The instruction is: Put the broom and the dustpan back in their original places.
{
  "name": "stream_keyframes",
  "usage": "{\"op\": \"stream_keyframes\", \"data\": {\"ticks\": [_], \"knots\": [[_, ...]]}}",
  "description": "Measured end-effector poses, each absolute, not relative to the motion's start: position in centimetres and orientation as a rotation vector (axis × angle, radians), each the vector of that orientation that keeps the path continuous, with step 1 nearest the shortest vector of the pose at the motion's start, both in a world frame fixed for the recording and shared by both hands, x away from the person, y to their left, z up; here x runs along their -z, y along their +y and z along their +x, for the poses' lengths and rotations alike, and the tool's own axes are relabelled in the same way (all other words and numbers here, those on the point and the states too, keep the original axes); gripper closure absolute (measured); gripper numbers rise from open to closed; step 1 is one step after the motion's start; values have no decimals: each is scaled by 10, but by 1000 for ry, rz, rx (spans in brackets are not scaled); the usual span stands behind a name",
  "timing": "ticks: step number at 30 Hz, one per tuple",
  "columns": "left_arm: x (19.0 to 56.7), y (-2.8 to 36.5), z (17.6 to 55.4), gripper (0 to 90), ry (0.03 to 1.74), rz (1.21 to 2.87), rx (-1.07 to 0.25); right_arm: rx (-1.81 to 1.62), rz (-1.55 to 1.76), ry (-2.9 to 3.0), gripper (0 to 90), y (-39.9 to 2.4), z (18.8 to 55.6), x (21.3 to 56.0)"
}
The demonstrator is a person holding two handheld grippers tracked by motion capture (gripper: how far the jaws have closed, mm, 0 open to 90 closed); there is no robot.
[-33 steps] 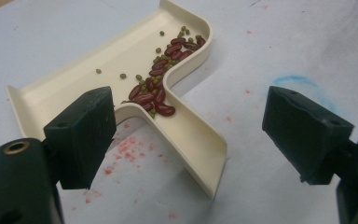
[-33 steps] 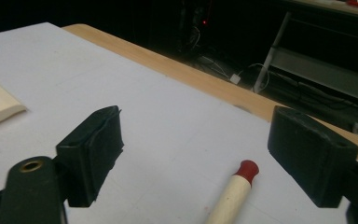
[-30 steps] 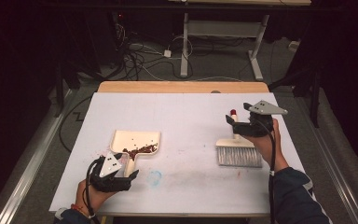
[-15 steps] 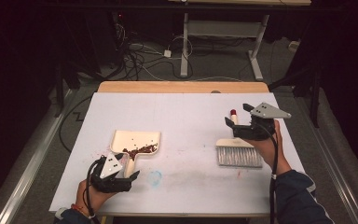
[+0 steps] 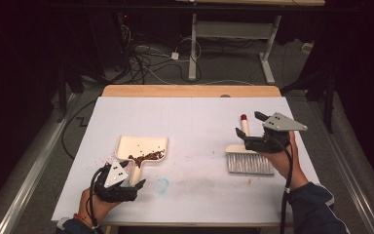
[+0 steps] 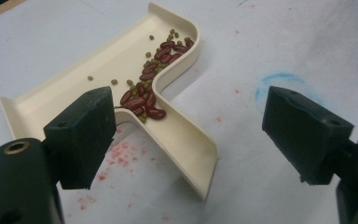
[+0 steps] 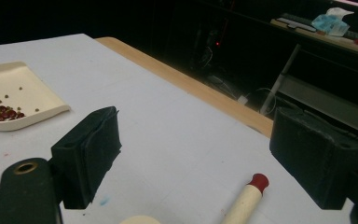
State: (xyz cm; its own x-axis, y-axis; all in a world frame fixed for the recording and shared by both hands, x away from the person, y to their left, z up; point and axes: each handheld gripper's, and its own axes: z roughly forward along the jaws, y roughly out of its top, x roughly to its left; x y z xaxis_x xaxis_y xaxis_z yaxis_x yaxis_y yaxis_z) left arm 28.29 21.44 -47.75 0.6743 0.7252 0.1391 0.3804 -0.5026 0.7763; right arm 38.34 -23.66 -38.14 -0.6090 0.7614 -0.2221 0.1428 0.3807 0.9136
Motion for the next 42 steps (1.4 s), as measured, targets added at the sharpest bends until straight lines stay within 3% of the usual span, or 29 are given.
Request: {"op": "stream_keyframes", "data": {"ticks": [42], "knots": [[479, 211, 282, 170, 830, 2164, -600, -1191, 682, 2029, 166, -252, 341, 391]]}}
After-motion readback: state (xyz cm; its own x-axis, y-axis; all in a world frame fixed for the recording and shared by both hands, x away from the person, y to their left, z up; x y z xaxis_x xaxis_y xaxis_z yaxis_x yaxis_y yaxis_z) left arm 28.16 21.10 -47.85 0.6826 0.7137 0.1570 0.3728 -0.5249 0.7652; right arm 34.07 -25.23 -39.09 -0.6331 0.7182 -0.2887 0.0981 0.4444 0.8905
